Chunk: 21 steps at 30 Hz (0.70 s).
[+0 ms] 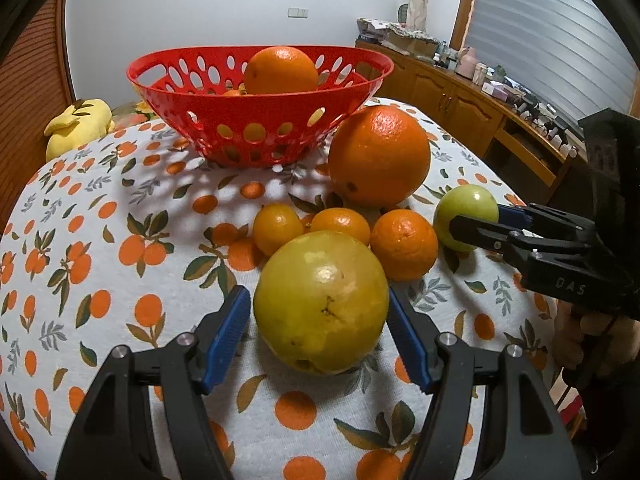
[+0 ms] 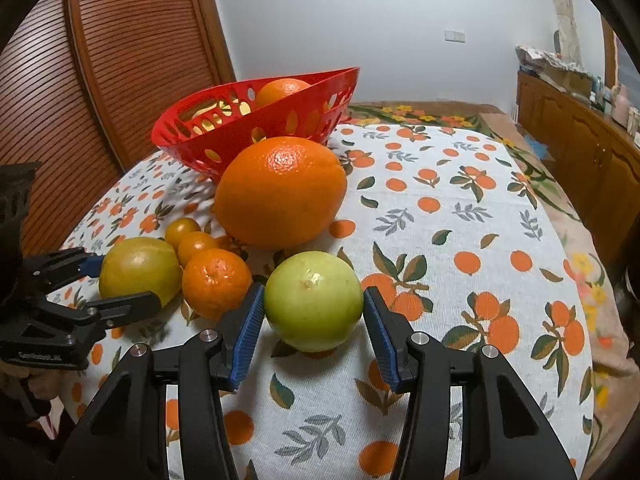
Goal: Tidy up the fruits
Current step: 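Close the left tool on the yellow pomelo while the right tool closes on the green lime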
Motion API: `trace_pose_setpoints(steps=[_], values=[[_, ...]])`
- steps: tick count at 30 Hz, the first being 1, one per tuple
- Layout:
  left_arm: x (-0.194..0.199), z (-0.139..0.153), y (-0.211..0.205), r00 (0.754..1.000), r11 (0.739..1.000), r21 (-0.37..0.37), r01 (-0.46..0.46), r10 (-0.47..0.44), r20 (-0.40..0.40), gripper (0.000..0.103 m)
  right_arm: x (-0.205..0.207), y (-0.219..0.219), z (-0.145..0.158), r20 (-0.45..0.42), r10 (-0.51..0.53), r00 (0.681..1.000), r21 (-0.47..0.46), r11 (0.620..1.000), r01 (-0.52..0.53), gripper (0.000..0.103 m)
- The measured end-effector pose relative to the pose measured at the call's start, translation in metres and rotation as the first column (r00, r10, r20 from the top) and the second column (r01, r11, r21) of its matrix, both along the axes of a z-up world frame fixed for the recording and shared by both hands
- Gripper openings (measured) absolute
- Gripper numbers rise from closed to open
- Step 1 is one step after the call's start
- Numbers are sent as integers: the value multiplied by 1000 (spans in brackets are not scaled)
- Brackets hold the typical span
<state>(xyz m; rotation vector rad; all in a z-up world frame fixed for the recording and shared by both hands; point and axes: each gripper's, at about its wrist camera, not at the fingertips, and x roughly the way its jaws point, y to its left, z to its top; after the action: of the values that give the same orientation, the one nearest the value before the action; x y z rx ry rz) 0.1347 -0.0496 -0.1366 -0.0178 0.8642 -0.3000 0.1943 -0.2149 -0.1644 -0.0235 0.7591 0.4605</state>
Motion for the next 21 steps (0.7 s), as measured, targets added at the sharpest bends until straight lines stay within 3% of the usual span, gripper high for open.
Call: trace_pose_setpoints(steps=[21], values=[[12,-7,-1,1000,1000,-6,-3,3,-20,69,-1,-2,-2,-2,3,1000,21,1000,-3,52]])
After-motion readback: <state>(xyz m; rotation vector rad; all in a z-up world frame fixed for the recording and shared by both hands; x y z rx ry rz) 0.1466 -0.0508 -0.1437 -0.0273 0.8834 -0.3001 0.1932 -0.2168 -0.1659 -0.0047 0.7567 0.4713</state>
